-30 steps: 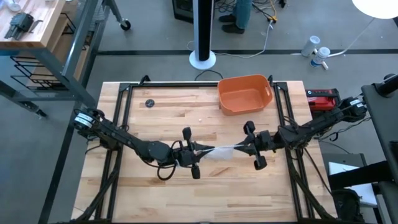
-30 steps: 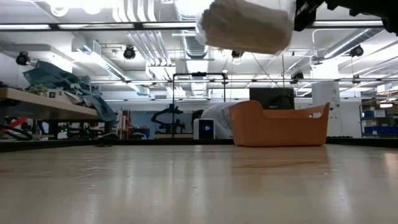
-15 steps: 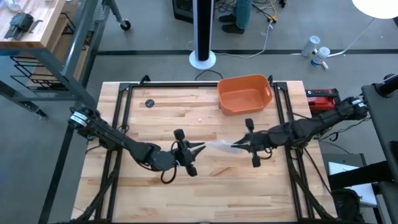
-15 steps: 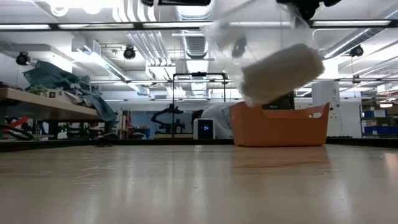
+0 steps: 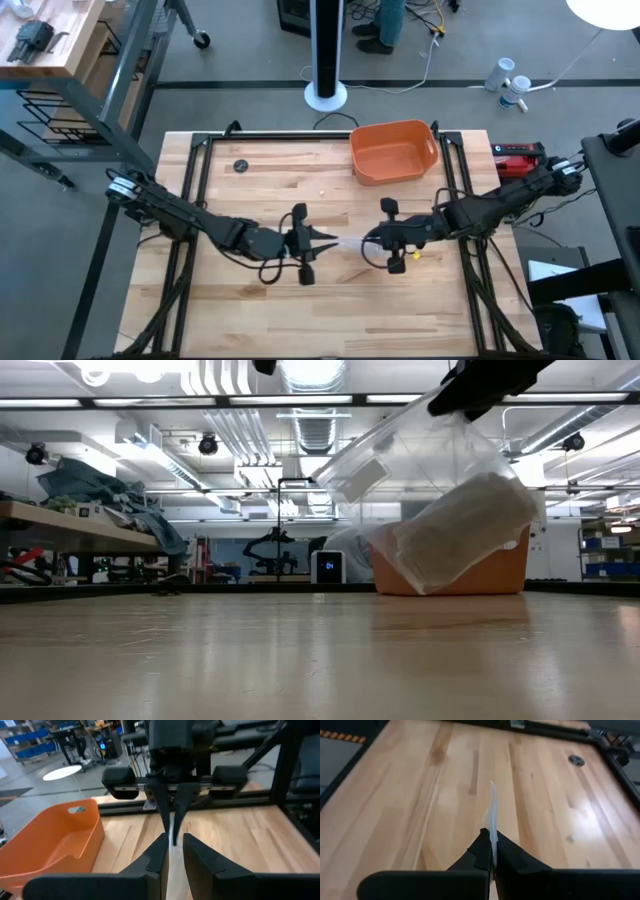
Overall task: Roll bandage
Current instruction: Close the transparent zip bag
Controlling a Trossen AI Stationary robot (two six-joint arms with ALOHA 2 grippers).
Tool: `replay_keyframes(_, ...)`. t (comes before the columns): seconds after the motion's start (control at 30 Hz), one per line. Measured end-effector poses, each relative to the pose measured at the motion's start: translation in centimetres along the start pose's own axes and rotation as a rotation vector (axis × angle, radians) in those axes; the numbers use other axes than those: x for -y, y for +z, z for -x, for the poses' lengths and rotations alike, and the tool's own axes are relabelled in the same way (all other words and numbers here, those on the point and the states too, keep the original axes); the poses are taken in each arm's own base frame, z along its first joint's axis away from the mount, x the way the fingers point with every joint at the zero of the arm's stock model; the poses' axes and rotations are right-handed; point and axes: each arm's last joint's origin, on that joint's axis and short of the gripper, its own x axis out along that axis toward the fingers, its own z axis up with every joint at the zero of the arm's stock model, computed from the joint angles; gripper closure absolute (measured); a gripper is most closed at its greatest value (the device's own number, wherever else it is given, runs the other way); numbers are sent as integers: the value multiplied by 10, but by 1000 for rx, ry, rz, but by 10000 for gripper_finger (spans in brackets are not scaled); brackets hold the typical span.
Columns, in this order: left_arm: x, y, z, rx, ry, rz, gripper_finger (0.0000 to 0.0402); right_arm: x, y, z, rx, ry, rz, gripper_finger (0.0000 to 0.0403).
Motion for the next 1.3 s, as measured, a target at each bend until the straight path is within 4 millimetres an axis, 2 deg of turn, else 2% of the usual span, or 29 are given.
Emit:
replay_keyframes(0.23,1,-14,-20,-58,-61,38,356,-5,4,-17,-47,-3,3,403)
replay_keyframes(0.57,-1,-22,-25,-111,-51,48,268,-8,15,-25,-28,-5,27,403)
replay_keyframes(0.73,-2,-28,-28,-149,-108,40,250,-11,22,-34,-14,-8,63,403)
replay_keyframes(0.93,-3,-30,-27,-170,-115,41,261,-14,33,-40,-2,-7,106,403)
replay_keyframes(1.3,-3,-29,-28,-158,-115,39,332,-14,37,-40,3,-2,117,403)
